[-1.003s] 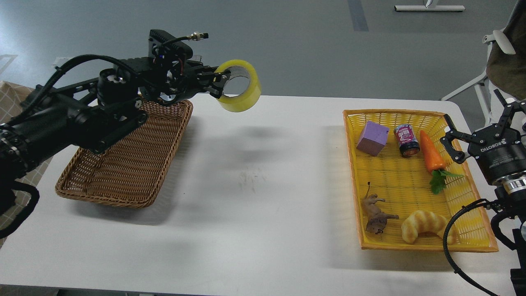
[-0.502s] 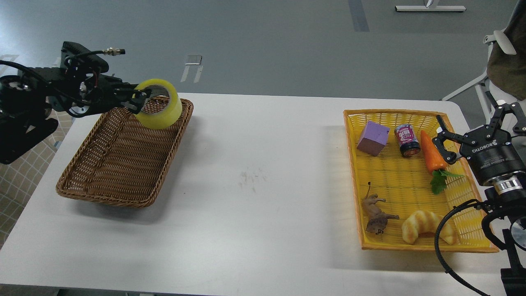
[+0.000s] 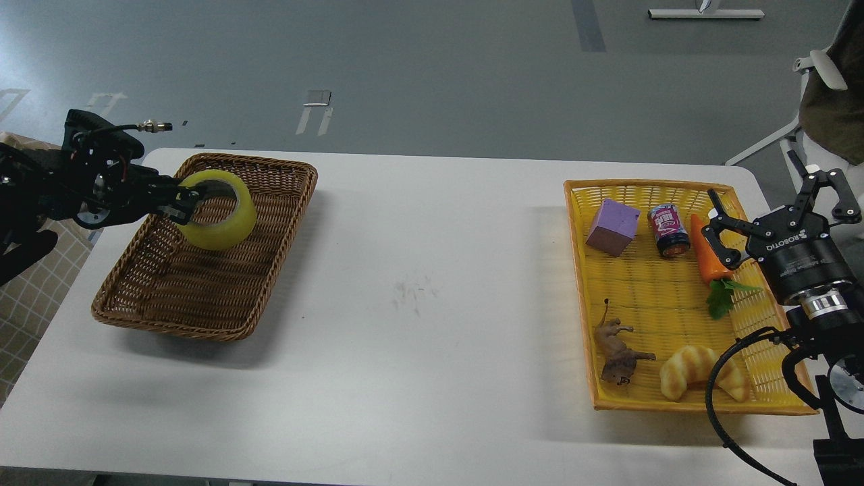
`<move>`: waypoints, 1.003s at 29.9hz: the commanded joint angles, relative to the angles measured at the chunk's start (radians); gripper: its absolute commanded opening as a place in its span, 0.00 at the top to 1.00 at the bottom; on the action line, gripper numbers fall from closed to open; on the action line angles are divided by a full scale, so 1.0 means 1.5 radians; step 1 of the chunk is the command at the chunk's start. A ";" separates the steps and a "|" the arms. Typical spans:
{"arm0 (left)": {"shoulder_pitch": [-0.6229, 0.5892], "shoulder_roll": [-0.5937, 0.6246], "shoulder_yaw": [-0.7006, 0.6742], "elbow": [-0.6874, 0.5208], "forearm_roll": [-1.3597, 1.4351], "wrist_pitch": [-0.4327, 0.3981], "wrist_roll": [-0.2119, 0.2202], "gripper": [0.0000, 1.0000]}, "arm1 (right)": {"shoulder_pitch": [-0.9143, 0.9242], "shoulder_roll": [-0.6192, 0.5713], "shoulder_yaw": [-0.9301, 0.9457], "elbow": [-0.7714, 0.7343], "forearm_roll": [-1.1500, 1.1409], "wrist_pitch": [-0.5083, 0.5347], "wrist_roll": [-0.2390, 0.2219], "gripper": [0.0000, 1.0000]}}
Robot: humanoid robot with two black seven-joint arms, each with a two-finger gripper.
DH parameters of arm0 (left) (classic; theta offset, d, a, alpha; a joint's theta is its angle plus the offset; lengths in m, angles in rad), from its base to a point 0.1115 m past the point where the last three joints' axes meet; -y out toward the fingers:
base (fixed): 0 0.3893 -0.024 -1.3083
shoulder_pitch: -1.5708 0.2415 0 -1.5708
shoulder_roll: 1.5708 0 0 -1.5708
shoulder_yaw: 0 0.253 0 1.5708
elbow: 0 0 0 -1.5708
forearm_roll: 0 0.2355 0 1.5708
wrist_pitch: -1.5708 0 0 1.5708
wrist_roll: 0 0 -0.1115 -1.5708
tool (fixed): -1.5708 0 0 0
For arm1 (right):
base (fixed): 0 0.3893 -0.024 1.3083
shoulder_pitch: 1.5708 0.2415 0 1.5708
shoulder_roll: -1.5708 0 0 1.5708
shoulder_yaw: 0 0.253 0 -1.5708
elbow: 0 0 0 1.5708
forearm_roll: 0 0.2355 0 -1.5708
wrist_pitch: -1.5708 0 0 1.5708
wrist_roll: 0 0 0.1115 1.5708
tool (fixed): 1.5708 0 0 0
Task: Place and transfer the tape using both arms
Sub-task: 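Lift the tape roll and lower it into the wicker basket with the left gripper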
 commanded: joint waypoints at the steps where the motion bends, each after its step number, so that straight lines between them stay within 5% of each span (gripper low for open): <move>1: 0.018 0.000 0.001 0.009 -0.001 0.000 0.000 1.00 | 0.000 0.006 -0.002 -0.001 0.000 0.000 0.000 0.00; 27: 0.064 -0.012 -0.001 0.034 -0.009 -0.003 0.005 1.00 | -0.005 0.006 -0.002 -0.002 0.000 0.000 0.000 0.00; 30: 0.062 -0.013 -0.004 0.033 -0.040 -0.003 0.008 0.55 | -0.005 0.006 -0.002 -0.002 0.000 0.000 0.000 0.00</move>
